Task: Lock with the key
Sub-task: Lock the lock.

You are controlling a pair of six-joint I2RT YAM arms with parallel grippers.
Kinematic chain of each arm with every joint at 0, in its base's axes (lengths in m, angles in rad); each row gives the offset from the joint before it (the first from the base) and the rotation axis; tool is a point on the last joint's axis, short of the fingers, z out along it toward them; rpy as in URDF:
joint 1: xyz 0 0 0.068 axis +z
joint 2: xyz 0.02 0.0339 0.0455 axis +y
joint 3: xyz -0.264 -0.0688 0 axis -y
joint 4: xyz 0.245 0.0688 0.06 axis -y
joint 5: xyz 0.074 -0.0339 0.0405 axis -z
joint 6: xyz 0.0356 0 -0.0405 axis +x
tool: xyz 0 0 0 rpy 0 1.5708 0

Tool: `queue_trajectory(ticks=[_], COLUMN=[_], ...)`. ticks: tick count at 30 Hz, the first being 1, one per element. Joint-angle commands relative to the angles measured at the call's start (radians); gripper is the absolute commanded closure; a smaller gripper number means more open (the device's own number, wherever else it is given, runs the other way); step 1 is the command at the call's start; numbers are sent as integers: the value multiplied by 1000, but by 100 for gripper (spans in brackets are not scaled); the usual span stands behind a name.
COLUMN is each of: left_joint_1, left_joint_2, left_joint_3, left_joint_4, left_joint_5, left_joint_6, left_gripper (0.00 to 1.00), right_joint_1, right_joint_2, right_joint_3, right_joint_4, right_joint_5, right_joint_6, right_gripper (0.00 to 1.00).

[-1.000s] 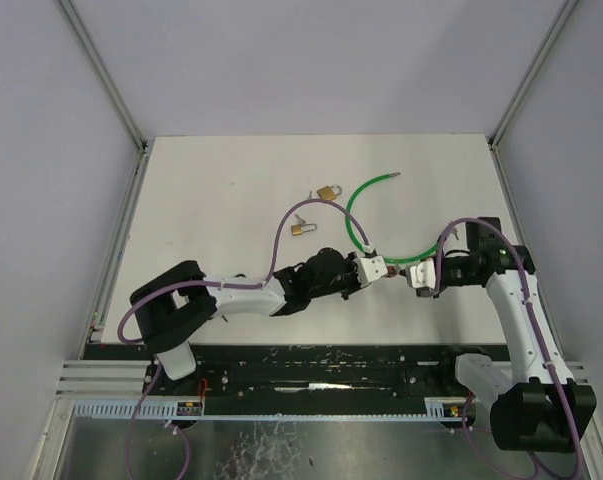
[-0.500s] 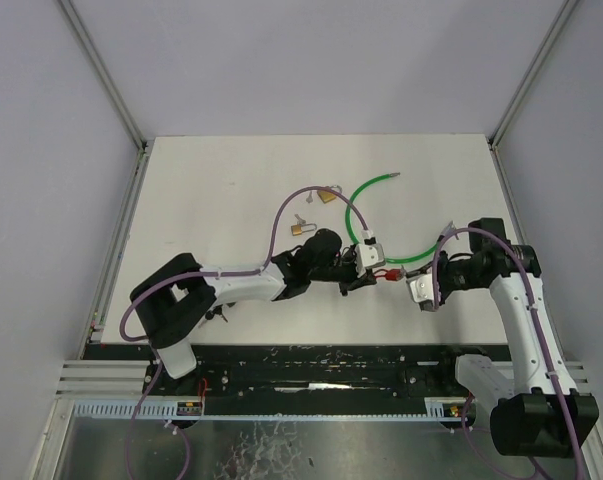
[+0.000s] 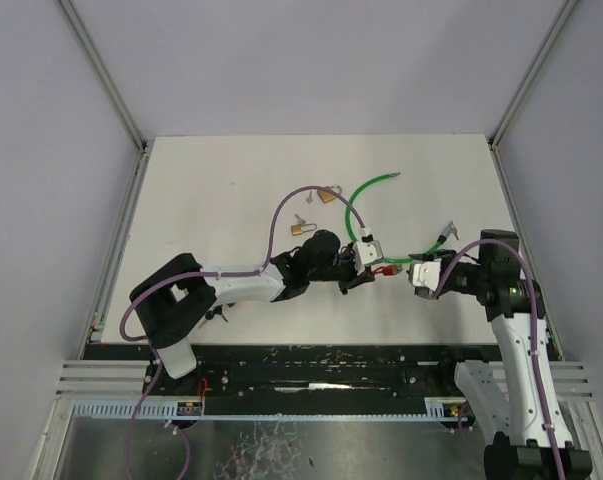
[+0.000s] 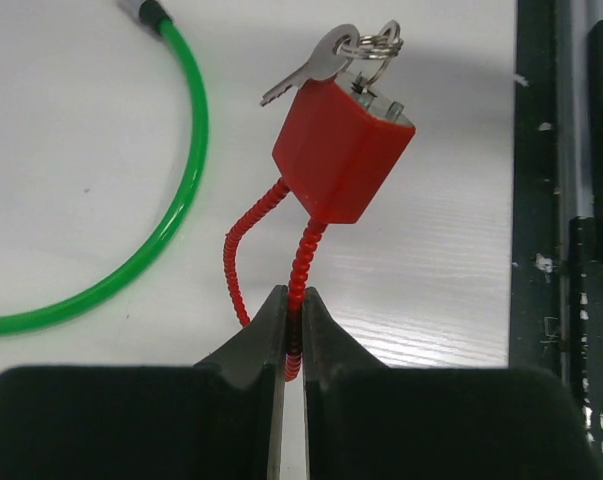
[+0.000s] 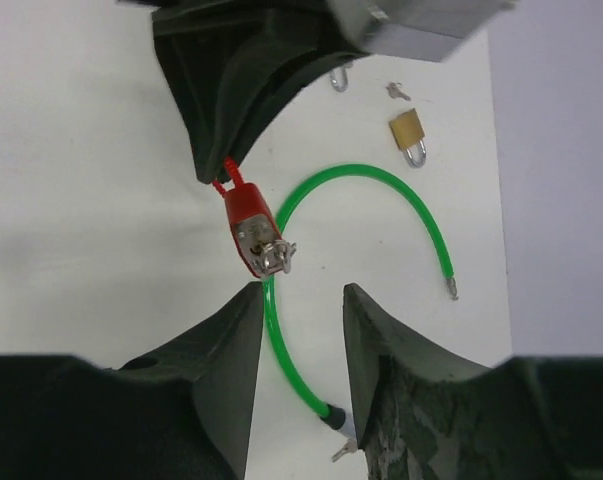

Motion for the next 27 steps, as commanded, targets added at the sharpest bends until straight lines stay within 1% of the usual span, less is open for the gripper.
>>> queue_trajectory(ticks=[1, 3, 9, 11, 13, 15, 19, 27], left_joint_1=[-16, -33, -68, -80, -94, -99, -105, -107], left_joint_2=[-46, -55, -65, -64, -66, -68, -68, -64], left_joint_3=[-46, -67, -121, -128, -138, -148, -155, -149], left_joint_4=[134, 163, 254, 266, 282, 301, 319, 320], left_joint_5=[-116, -156, -215, -247, -276, -297, -323, -370], left_joint_6=[16, 45, 141, 166, 187, 199, 216, 215], left_gripper=[100, 100, 100, 100, 100, 100, 100, 100], right_joint_1=[-29, -38, -54, -55, -56, -56, -56, -48], right_joint_2=[-56, -30, 168, 247, 319, 373, 422, 465], right_joint_3=[-36, -18, 53, 75, 94, 104, 104, 113], right_joint_4=[340, 384, 398, 384, 353, 340, 309, 241], right_joint_5=[-56, -76, -68, -93, -127, -119, -125, -129], right_joint_6=[664, 819, 1116, 1209, 1268, 1325, 1344, 1341], right_gripper=[55, 55, 56, 56, 54, 49, 42, 42])
